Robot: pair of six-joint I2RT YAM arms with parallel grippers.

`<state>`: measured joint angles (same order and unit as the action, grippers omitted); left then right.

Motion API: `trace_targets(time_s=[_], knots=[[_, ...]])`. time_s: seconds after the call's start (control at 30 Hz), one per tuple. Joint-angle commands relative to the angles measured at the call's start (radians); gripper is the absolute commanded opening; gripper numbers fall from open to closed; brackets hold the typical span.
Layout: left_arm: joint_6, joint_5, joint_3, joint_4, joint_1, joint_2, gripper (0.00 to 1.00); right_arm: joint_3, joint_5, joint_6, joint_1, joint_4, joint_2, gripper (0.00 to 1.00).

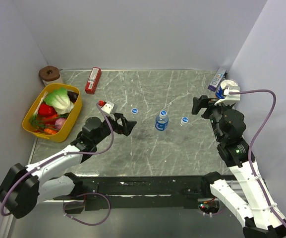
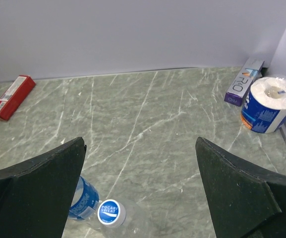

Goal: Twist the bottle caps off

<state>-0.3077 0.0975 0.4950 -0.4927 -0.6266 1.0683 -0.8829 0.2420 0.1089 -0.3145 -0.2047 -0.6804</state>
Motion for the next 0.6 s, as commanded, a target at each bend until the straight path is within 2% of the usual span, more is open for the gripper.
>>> trace_targets(time_s=[0.0, 0.33, 0.57], knots=[[0.032, -0.021, -0.012, -0.211, -0.016, 0.054, 0.96, -0.033, 0.002, 0.006, -0.005, -0.007, 0.013, 1.00], [0.091, -0.077, 0.004, -0.305, -0.036, 0.228, 0.96, -0.047, -0.013, 0.014, -0.005, -0.018, 0.027, 1.00], [0.122, -0.065, 0.013, -0.386, -0.048, 0.352, 0.96, -0.047, -0.013, 0.006, -0.005, -0.029, 0.025, 1.00]])
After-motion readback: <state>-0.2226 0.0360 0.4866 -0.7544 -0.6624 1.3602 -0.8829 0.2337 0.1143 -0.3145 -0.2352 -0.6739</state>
